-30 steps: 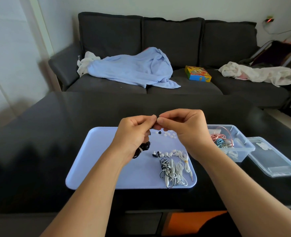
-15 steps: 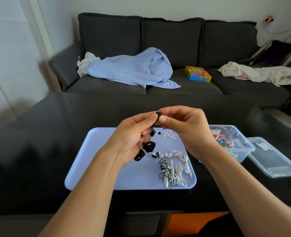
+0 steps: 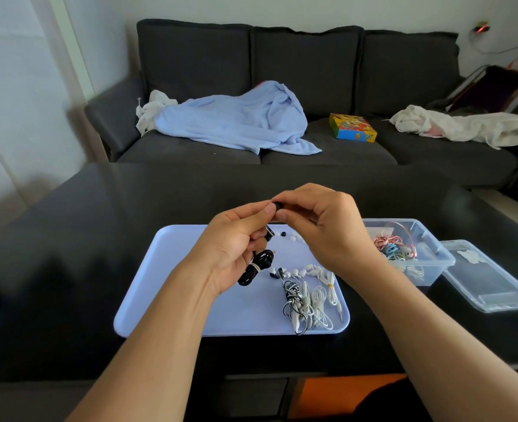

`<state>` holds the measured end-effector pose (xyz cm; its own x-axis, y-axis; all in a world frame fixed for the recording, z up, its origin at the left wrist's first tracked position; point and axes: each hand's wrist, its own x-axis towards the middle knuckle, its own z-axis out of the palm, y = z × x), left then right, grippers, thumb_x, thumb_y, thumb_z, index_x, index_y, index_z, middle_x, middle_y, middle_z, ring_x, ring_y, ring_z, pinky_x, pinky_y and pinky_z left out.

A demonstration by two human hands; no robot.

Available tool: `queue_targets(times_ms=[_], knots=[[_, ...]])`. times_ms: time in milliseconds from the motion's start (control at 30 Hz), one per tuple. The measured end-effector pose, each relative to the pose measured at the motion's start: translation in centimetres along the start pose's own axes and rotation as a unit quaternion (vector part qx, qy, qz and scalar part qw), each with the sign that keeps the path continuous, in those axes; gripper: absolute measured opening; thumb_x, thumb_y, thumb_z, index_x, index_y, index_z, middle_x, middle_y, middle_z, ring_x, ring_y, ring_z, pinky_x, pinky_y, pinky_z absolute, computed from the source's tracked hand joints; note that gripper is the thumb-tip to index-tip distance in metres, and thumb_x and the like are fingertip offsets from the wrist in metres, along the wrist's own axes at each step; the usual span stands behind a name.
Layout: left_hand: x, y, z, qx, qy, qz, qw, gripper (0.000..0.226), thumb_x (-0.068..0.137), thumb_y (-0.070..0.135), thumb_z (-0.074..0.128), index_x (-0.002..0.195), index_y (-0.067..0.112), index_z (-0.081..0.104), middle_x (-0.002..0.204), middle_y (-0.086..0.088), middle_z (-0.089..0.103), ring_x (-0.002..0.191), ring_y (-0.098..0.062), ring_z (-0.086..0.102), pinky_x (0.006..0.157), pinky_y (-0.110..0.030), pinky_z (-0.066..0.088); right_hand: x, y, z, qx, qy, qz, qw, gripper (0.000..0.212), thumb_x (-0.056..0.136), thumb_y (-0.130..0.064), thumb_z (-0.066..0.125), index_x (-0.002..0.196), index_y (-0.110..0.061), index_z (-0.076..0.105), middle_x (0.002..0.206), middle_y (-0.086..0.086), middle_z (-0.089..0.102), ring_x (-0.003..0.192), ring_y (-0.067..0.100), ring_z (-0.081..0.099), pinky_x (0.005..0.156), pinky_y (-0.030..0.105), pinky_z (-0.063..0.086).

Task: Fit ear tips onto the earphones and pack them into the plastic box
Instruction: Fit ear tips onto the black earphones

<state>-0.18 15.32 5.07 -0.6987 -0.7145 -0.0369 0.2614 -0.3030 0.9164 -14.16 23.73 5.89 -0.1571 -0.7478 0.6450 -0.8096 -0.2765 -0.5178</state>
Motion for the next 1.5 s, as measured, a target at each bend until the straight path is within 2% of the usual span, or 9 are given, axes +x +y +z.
queue_targets(times_ms=[133, 333, 500, 600, 733, 900, 1133, 1267, 1500], knots=[[-0.1, 0.1, -0.3, -0.002, -0.002, -0.015, 1.0, 0.017, 0.094, 0.008, 0.059, 0.103, 0.008, 0.074, 0.072, 0.004, 0.067, 0.05, -0.004, 0.033, 0.045, -0.012, 0.025, -0.2, -0.1, 0.4, -0.019, 0.006, -0.024, 1.0, 0.018, 0.091, -0.009, 0.071, 0.108, -0.012, 0.077, 0.091, 0.0, 0.07, 0.083, 0.011, 0.066, 0.075, 0.023, 0.054], [-0.2, 0.3, -0.7, -0.002, 0.0, -0.043, 0.999, 0.017, 0.093, 0.006, 0.061, 0.104, 0.005, 0.073, 0.069, 0.004, 0.058, 0.047, -0.004, 0.033, 0.043, -0.012, 0.026, -0.2, -0.4, 0.0, 0.054, -0.039, 0.042, 0.997, 0.023, 0.087, -0.012, 0.077, 0.109, -0.012, 0.075, 0.094, -0.003, 0.069, 0.085, 0.008, 0.067, 0.08, 0.02, 0.056], [-0.1, 0.2, -0.8, 0.015, -0.008, -0.051, 0.999, 0.018, 0.092, 0.005, 0.062, 0.106, 0.001, 0.072, 0.068, 0.003, 0.057, 0.048, -0.004, 0.033, 0.043, -0.013, 0.027, -0.2, -0.2, -0.1, 0.073, -0.022, 0.054, 0.996, 0.02, 0.081, -0.013, 0.081, 0.1, -0.013, 0.079, 0.086, -0.003, 0.072, 0.078, 0.014, 0.069, 0.075, 0.03, 0.058], [0.0, 0.2, -0.8, 0.023, -0.006, -0.049, 0.999, 0.014, 0.093, 0.004, 0.061, 0.096, 0.002, 0.075, 0.074, -0.001, 0.059, 0.048, -0.005, 0.034, 0.043, -0.012, 0.029, -0.2, -0.1, 0.0, 0.026, -0.015, 0.028, 0.999, 0.017, 0.08, -0.016, 0.082, 0.097, -0.014, 0.08, 0.081, -0.002, 0.071, 0.073, 0.012, 0.067, 0.071, 0.03, 0.056], [0.0, 0.1, -0.7, 0.016, -0.005, -0.053, 0.998, 0.016, 0.092, 0.004, 0.061, 0.101, 0.001, 0.075, 0.089, -0.005, 0.06, 0.049, -0.005, 0.035, 0.042, -0.012, 0.03, -0.2, 0.1, 0.6, -0.073, -0.001, -0.046, 0.996, 0.009, 0.085, -0.019, 0.078, 0.092, -0.014, 0.079, 0.074, -0.001, 0.068, 0.069, 0.013, 0.061, 0.067, 0.033, 0.052], [-0.2, 0.4, -0.6, -0.009, 0.007, -0.056, 0.998, 0.017, 0.093, 0.005, 0.06, 0.088, 0.007, 0.076, 0.069, 0.002, 0.061, 0.049, -0.005, 0.033, 0.042, -0.013, 0.028, -0.3, 0.1, 1.6, -0.141, 0.013, -0.078, 0.987, 0.009, 0.09, -0.017, 0.068, 0.089, -0.011, 0.074, 0.075, 0.001, 0.066, 0.068, 0.016, 0.058, 0.063, 0.039, 0.053], [-0.4, 0.5, -0.9, 0.018, 0.001, -0.038, 0.999, 0.016, 0.098, 0.01, 0.057, 0.095, 0.003, 0.071, 0.074, 0.0, 0.049, 0.052, -0.005, 0.032, 0.044, -0.015, 0.027, 0.0, -0.4, 0.5, 0.04, -0.027, 0.049, 0.998, 0.017, 0.084, -0.016, 0.08, 0.099, -0.012, 0.076, 0.083, -0.004, 0.072, 0.077, 0.011, 0.069, 0.076, 0.03, 0.058], [-0.3, 0.5, -1.0, 0.038, -0.01, -0.029, 0.999, 0.02, 0.096, 0.01, 0.058, 0.108, 0.003, 0.073, 0.077, -0.001, 0.053, 0.05, -0.005, 0.033, 0.044, -0.014, 0.028, -0.3, -0.7, 0.3, 0.071, -0.026, 0.063, 0.995, 0.021, 0.08, -0.015, 0.083, 0.1, -0.012, 0.076, 0.086, -0.006, 0.075, 0.081, 0.007, 0.071, 0.077, 0.02, 0.057], [-0.1, 0.5, -0.8, 0.033, 0.011, -0.028, 0.999, 0.019, 0.093, 0.005, 0.061, 0.108, 0.002, 0.073, 0.07, 0.002, 0.055, 0.046, -0.004, 0.034, 0.041, -0.013, 0.025, -0.3, -0.6, 0.1, 0.166, -0.012, 0.099, 0.981, 0.025, 0.076, -0.007, 0.084, 0.101, -0.008, 0.079, 0.086, 0.0, 0.078, 0.079, 0.013, 0.075, 0.077, 0.024, 0.059]])
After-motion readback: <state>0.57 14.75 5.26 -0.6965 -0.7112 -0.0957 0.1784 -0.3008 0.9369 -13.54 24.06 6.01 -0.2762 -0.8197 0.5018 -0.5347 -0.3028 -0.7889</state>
